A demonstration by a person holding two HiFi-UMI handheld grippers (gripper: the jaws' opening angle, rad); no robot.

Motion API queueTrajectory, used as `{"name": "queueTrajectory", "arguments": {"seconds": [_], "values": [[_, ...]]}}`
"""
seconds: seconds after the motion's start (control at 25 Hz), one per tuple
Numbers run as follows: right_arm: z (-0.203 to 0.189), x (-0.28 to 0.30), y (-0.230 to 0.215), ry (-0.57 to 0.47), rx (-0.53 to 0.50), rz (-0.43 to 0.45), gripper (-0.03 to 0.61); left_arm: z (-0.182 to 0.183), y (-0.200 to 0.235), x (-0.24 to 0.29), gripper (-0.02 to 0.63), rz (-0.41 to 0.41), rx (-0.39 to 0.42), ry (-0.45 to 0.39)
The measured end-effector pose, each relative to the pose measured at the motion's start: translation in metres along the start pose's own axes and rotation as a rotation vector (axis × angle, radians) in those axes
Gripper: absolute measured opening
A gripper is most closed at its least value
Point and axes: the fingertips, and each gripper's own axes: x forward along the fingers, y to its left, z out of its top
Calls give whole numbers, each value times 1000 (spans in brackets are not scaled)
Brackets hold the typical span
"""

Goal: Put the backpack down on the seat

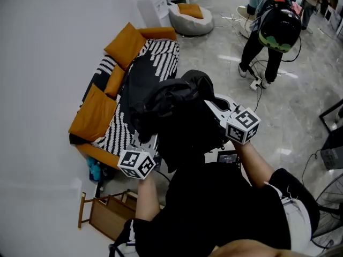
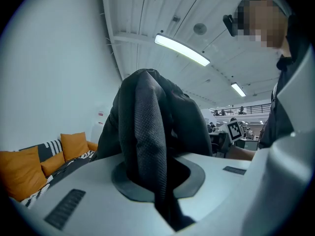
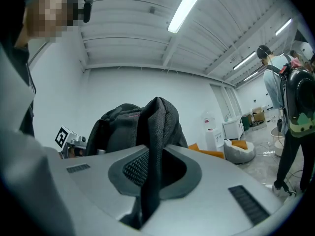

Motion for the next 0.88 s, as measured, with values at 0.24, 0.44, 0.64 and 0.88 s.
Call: {"name": "queueTrajectory", "arguments": {"seconds": [0.24,0.44,0.64,0.88], "values": [[-12,14,-23,4,-2,-14,49,-13,16,25,35,-19,-9,3],[4,47,-67,33,-1,-15,49,3,38,72,35,-29,-26,5],[15,90,-102,28,25,-20,49,15,75,115,35,-57,-22,17],[25,135,-147,56,16,-25,49,30,116,167,35,-87,-55,-6]]}}
